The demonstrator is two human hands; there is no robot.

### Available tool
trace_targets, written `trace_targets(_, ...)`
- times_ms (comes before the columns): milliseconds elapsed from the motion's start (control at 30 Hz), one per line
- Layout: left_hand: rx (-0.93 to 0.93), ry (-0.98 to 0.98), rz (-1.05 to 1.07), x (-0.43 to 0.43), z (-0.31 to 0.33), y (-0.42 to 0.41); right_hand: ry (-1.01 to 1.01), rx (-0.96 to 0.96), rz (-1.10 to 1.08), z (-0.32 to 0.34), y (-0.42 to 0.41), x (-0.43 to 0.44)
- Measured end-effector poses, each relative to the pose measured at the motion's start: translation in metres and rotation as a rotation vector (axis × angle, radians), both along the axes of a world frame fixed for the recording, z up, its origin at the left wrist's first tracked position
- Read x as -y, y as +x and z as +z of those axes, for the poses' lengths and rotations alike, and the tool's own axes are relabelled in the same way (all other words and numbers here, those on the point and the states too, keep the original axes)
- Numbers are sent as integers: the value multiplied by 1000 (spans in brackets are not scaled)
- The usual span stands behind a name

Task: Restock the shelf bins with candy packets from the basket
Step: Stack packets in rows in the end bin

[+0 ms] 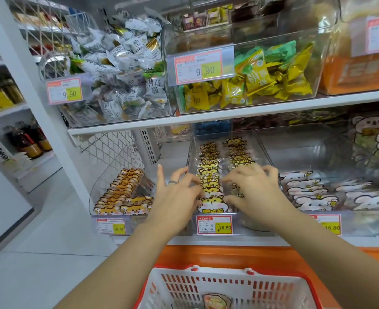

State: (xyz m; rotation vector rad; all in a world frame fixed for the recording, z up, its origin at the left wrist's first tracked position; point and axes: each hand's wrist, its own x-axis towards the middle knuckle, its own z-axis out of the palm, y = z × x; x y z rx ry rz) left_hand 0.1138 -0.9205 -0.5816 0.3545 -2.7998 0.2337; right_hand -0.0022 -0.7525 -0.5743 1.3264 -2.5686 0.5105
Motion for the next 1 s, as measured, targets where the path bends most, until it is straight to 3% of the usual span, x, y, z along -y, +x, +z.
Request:
trace_targets(100,-22,-61,-10,-1,-3,0,-149,-14,-30,12,-2,-13)
trace_targets(200,-143,-80,-52,-4,-6,0,-236,87,-23,19,0,-24)
trace_targets(367,-178,-122,-140,-17,-19,-1,19,161,-108,3,2,-34)
trace_targets(467,-134,-89,-101,-17,-32,-4,46,162,-123,-12,1,-37)
trace_targets(733,-91,-85,-74,-16,-30,-9,35,5,-41,-35,-9,-36)
trace_targets(900,-196,-45,-112,-18,-35,7,49,-31,-10,-38,-7,-40)
trace_targets(1000,-314,25,-160,-26,-43,35,-69,-195,14,-34,5,-44)
